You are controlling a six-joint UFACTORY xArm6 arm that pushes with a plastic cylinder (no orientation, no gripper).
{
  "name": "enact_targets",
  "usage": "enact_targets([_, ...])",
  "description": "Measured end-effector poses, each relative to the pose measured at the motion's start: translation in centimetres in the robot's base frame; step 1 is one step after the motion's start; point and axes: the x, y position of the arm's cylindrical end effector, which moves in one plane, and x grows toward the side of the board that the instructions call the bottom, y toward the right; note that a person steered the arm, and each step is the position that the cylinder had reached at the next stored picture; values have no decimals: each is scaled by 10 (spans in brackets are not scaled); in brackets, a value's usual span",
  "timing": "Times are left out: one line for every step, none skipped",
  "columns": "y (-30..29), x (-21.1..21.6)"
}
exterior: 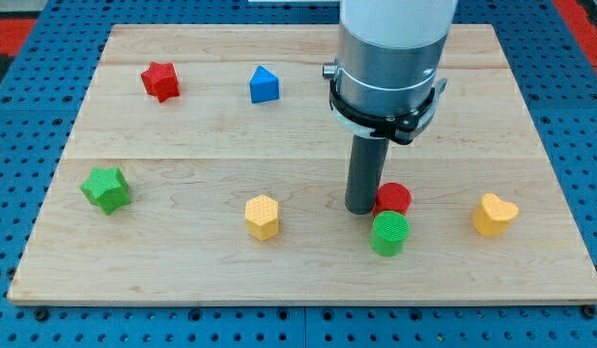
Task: Move the yellow hexagon right to the green star
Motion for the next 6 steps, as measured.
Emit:
enact_targets([-23,19])
enact_targets([-78,29])
enact_targets([-121,22])
enact_targets([-138,20])
enact_targets([-177,26])
enact_targets([-220,53])
